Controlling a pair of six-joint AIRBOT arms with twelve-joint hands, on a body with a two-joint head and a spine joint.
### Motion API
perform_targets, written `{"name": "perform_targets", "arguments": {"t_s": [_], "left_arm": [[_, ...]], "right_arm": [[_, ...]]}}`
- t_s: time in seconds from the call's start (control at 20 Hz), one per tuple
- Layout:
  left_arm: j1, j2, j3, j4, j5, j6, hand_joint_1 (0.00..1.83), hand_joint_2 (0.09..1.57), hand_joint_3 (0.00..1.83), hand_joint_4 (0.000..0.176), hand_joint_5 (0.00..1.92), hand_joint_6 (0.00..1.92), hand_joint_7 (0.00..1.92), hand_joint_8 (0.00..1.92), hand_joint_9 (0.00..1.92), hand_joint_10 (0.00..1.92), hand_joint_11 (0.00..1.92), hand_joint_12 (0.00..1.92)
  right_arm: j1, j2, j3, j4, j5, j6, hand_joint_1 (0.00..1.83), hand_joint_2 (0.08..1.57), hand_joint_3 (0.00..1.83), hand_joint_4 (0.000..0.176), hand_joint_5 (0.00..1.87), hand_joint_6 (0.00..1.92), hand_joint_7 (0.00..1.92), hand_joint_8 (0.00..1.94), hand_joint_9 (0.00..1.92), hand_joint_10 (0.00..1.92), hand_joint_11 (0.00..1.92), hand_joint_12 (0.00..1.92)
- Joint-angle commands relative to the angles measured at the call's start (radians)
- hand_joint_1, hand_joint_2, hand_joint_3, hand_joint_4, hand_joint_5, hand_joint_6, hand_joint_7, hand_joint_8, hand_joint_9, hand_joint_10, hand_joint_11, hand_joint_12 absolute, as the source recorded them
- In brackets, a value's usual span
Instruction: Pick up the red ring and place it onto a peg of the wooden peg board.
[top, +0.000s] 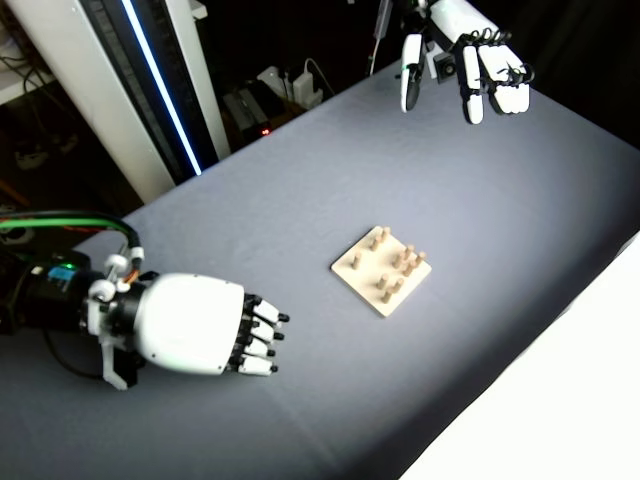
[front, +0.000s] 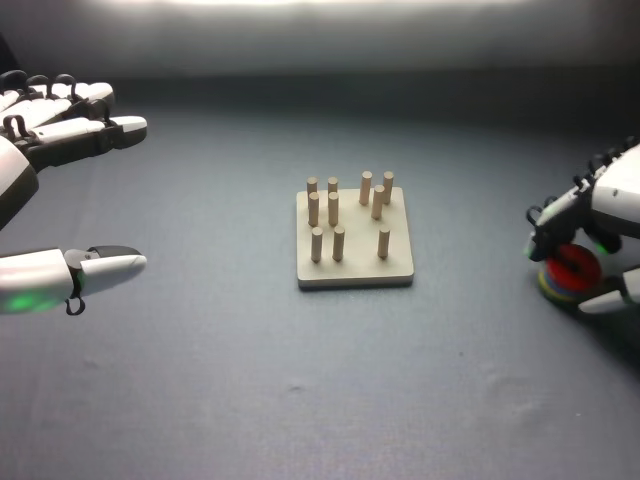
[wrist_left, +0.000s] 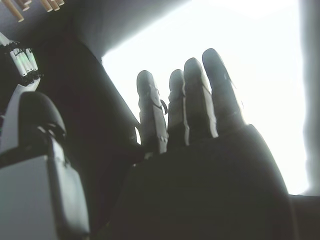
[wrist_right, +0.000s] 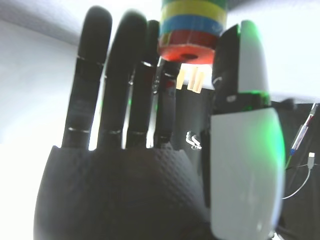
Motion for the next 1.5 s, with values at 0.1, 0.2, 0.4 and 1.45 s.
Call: {"name": "perform_targets", "arguments": {"t_s": [0.1, 0.2, 0.4, 1.45], "left_arm": [[-0.012, -0.002, 0.006, -0.003, -0.125, -0.007, 0.7, 1.01, 0.0, 0.006, 0.47, 0.0, 0.22, 0.0, 0.18, 0.01, 0.0, 0.52], [-0.012, -0.002, 0.006, -0.003, -0.125, -0.007, 0.73, 1.01, 0.0, 0.015, 0.46, 0.0, 0.22, 0.0, 0.18, 0.01, 0.0, 0.53], [-0.012, -0.004, 0.007, -0.008, -0.125, -0.007, 0.73, 1.0, 0.0, 0.009, 0.47, 0.0, 0.23, 0.0, 0.2, 0.01, 0.0, 0.57], [-0.013, -0.008, 0.017, 0.0, -0.115, -0.016, 0.69, 1.01, 0.0, 0.011, 0.44, 0.0, 0.21, 0.0, 0.18, 0.0, 0.0, 0.56]], "right_arm": [[0.056, -0.021, -0.007, 0.017, 0.171, 0.0, 1.28, 1.08, 0.0, 0.0, 0.97, 0.93, 1.16, 0.77, 1.03, 0.88, 0.79, 1.29], [0.084, -0.039, -0.007, 0.009, 0.194, 0.0, 1.27, 1.07, 0.0, 0.0, 0.99, 0.86, 1.18, 0.81, 1.13, 0.67, 0.84, 1.25], [0.138, -0.1, 0.021, -0.008, 0.199, 0.001, 1.27, 1.06, 0.0, 0.0, 1.02, 0.8, 1.18, 0.82, 1.12, 0.69, 0.82, 1.29], [0.232, -0.266, 0.122, -0.093, 0.091, 0.016, 1.39, 1.05, 0.0, 0.0, 0.97, 0.93, 1.21, 0.48, 1.09, 1.0, 0.87, 1.07]]}}
